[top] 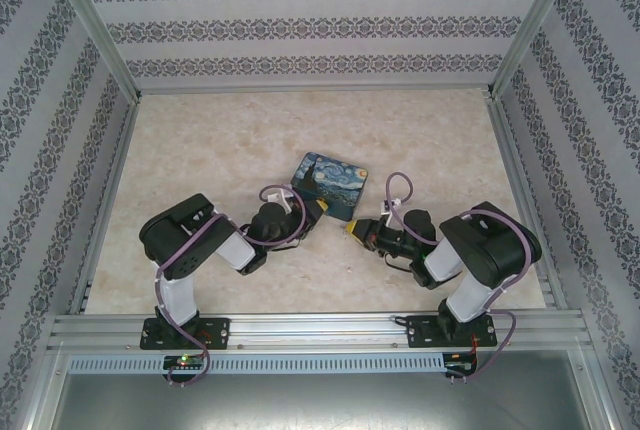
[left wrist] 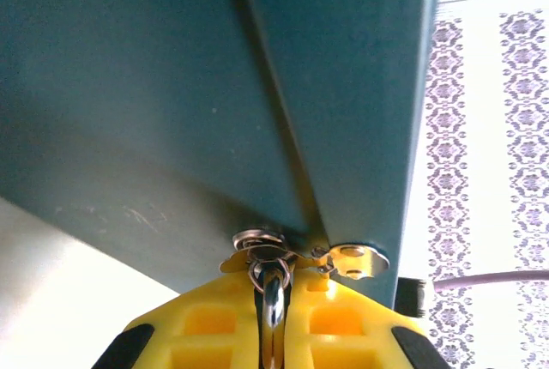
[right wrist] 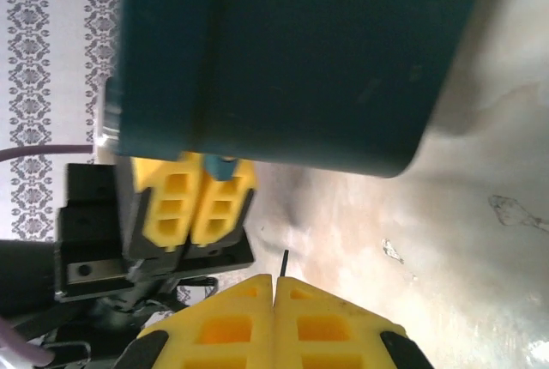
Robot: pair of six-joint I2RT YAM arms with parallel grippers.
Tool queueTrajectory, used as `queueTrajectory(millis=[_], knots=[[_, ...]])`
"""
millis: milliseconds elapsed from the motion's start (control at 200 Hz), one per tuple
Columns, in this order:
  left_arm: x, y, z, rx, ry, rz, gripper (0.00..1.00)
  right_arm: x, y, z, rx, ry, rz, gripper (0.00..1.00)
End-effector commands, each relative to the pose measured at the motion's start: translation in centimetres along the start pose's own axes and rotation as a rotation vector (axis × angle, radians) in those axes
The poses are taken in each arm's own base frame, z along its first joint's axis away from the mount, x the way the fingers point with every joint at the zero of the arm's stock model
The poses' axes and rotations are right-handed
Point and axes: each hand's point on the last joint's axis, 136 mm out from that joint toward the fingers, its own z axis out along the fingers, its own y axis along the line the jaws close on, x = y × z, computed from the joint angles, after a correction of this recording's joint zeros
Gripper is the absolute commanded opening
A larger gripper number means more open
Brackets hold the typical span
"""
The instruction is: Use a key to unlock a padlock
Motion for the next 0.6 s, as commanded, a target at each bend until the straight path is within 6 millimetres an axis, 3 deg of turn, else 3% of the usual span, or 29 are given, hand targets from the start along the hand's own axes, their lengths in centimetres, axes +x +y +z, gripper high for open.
queueTrajectory(millis=[0,600], knots=[[-1.4,-3.2,-0.8,0.091,-0.056,0.006,0.0,-1.0,2.0,0.6,-0.063,-0.051,-0.041,0.0],[-1.4,-3.7,-0.3,0.126,-0.055,-0.045,0.0,-1.9,5.2,1.3,-0.133,-0.095,-0.057,0.0]])
